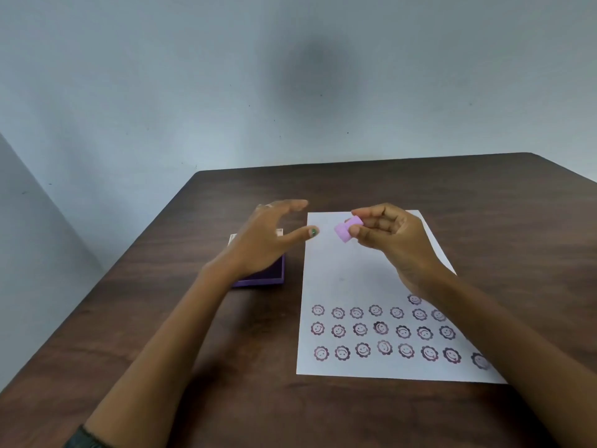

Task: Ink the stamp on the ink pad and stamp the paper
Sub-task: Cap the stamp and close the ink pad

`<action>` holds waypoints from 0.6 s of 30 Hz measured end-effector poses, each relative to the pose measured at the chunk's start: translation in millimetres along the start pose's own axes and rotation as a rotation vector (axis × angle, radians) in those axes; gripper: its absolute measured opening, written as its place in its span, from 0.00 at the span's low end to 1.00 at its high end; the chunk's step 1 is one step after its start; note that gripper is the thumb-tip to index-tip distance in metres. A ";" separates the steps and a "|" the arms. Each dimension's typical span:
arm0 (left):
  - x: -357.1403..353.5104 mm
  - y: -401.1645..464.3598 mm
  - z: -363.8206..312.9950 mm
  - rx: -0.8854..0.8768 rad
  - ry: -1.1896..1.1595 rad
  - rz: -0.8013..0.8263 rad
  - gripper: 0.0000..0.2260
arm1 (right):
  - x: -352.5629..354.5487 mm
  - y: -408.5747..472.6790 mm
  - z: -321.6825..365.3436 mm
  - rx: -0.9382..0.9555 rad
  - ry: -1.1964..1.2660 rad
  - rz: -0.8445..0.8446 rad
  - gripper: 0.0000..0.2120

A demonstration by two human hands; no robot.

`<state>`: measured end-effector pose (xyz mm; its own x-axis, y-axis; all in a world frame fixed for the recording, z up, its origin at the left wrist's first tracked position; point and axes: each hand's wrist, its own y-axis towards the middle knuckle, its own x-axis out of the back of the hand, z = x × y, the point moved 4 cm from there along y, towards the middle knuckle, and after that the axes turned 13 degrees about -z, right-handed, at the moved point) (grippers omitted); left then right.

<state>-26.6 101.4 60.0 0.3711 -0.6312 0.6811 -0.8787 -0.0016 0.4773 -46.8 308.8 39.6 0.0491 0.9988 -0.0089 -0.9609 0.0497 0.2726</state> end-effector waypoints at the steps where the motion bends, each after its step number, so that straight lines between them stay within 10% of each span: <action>1: 8.5 -1.7 10.8 0.022 0.053 0.027 0.31 | -0.4 0.6 -2.4 -0.007 -0.020 0.002 0.12; 9: 47.5 -34.7 96.0 0.411 -0.034 0.108 0.41 | 0.9 0.0 -13.6 -0.069 -0.088 0.050 0.12; 18: 48.4 -33.7 99.0 0.357 0.179 0.292 0.50 | -30.2 -4.9 -0.5 0.125 -0.256 0.104 0.10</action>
<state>-8.7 -5.9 21.9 0.1119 -0.5019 0.8577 -0.9901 -0.1295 0.0534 -43.7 278.4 38.0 0.0346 0.9640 0.2636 -0.9243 -0.0695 0.3754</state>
